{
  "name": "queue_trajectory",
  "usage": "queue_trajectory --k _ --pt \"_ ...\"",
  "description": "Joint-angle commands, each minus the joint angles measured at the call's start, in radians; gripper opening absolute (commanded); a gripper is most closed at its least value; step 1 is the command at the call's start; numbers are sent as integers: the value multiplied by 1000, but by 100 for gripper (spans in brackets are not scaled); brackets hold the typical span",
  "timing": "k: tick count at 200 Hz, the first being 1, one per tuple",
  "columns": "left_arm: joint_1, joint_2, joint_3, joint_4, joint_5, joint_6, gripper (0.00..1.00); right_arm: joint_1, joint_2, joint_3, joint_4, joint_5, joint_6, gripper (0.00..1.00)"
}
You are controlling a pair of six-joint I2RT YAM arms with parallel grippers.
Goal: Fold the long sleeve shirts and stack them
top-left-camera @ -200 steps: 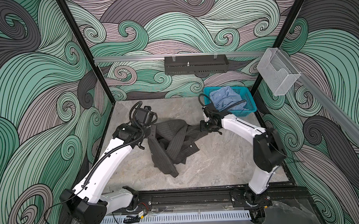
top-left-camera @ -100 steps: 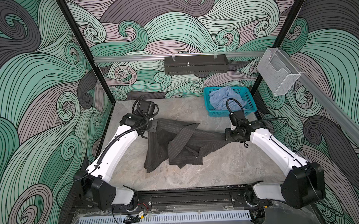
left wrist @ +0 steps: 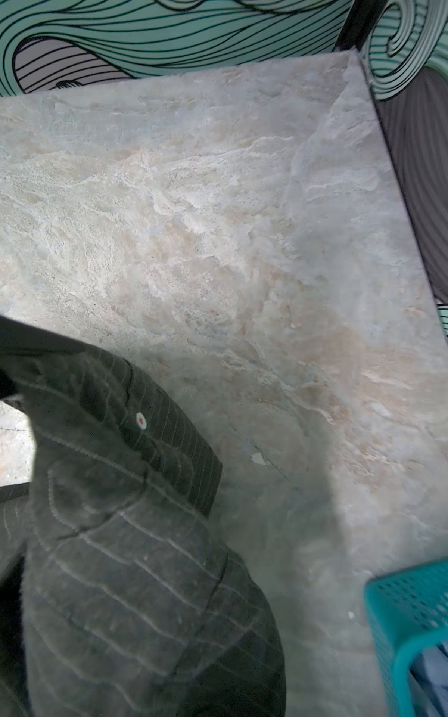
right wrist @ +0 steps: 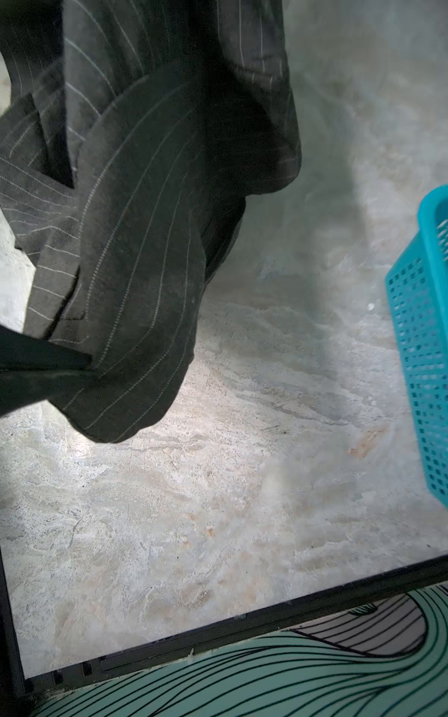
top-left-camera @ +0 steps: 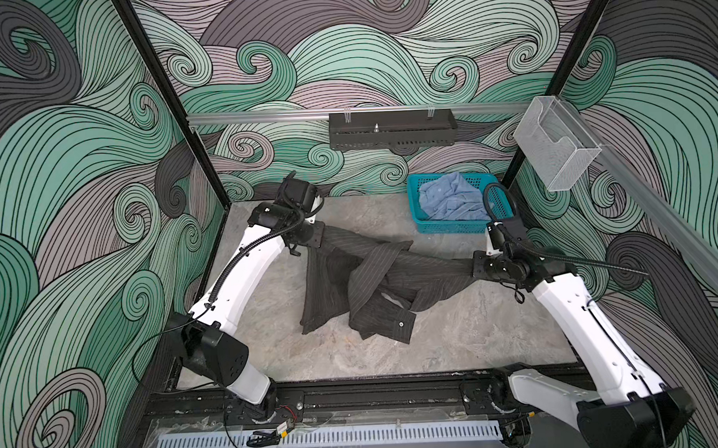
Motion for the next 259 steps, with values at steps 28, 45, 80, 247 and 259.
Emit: queue_trajectory --k 28,45,80,247,259 --pt "16 -233 163 -110 -145 104 0 101 -125 145 -22 -259 15 0" --pt "16 -241 254 -170 -203 127 0 195 -141 201 -4 -330 32 0" --pt "17 -198 316 -187 -174 149 0 234 -190 213 -14 -257 99 0" --pt "12 240 182 -220 43 18 70 -3 142 -218 65 132 36 9" --pt "12 149 54 -179 59 26 72 -6 141 -207 65 113 30 42"
